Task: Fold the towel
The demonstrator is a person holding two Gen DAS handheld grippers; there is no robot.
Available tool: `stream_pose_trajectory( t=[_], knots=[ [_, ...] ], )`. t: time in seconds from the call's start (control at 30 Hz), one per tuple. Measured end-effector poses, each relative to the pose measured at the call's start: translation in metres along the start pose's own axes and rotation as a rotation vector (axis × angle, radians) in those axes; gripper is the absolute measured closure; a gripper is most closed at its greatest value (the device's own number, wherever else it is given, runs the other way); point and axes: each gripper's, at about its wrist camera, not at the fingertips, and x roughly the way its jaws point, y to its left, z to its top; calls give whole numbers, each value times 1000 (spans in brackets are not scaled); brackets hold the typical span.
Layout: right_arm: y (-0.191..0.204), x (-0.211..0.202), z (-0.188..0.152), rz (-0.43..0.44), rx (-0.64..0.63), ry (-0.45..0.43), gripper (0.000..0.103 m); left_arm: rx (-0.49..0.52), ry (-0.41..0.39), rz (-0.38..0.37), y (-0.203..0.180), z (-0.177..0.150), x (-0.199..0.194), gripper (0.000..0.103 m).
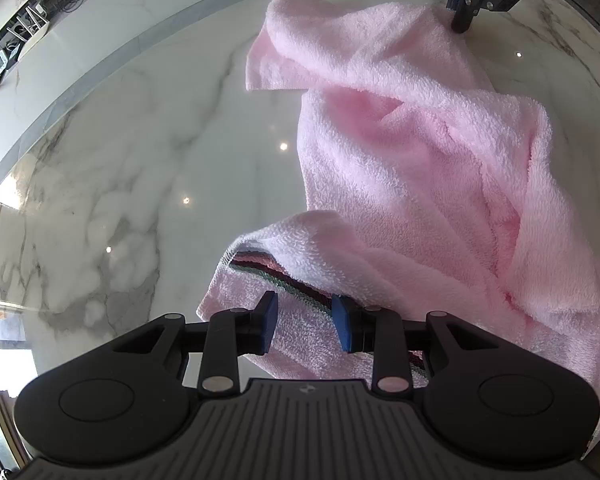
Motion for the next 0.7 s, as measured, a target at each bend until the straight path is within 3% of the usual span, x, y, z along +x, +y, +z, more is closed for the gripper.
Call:
stream_pose_trajectory(
  t=[0.33, 0.7],
  knots=[
    [20, 2, -81, 42, 104, 124, 98, 16, 15, 6, 6, 2, 4, 74],
    [85, 25, -195, 181, 214, 288, 98, 49, 52, 48, 4, 8, 6, 73]
  ],
)
